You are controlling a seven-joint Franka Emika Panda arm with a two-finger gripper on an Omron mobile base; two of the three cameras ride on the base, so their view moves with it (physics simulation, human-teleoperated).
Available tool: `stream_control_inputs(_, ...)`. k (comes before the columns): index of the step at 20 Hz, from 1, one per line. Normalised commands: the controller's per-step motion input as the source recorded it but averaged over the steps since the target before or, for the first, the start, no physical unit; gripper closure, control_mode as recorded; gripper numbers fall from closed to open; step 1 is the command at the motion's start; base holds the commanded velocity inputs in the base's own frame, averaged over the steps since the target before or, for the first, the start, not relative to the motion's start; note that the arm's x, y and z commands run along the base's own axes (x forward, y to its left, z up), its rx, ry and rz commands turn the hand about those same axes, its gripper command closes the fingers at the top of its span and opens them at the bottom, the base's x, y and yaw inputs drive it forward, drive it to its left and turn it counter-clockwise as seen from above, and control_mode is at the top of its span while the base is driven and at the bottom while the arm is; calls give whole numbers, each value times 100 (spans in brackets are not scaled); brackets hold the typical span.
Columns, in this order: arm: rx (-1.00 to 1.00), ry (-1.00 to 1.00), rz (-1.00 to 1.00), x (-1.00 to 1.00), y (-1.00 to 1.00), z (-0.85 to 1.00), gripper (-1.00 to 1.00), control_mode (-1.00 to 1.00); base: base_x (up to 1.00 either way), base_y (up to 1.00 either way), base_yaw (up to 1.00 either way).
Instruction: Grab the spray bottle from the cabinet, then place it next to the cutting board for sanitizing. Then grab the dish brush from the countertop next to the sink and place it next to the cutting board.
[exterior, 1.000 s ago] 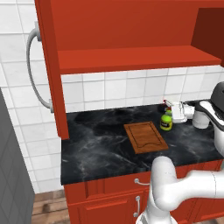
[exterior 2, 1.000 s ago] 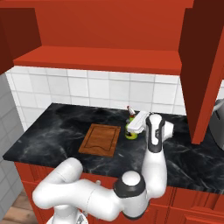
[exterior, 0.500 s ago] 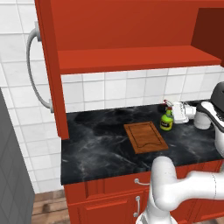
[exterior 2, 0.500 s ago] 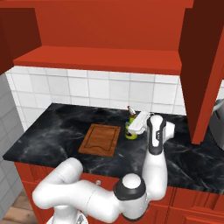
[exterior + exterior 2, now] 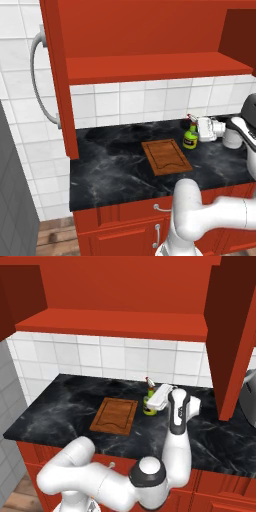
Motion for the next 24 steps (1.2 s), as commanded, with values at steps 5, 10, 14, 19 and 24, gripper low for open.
stream_control_inputs(5, 0, 0, -9, -43, -20, 10, -100, -100, 0, 0, 0)
stream_control_inputs(10, 0, 0, -7, -60, -11, 16, -100, -100, 0, 0, 0)
stream_control_inputs(14, 0, -1, -1, -83, 0, 47, -100, -100, 0, 0, 0)
stream_control_inputs(19, -5, 0, -2, -91, 10, 31, -100, -100, 0, 0, 0)
stream_control_inputs(24, -12, 0, -4, -97, 56, 10, -100, -100, 0, 0, 0)
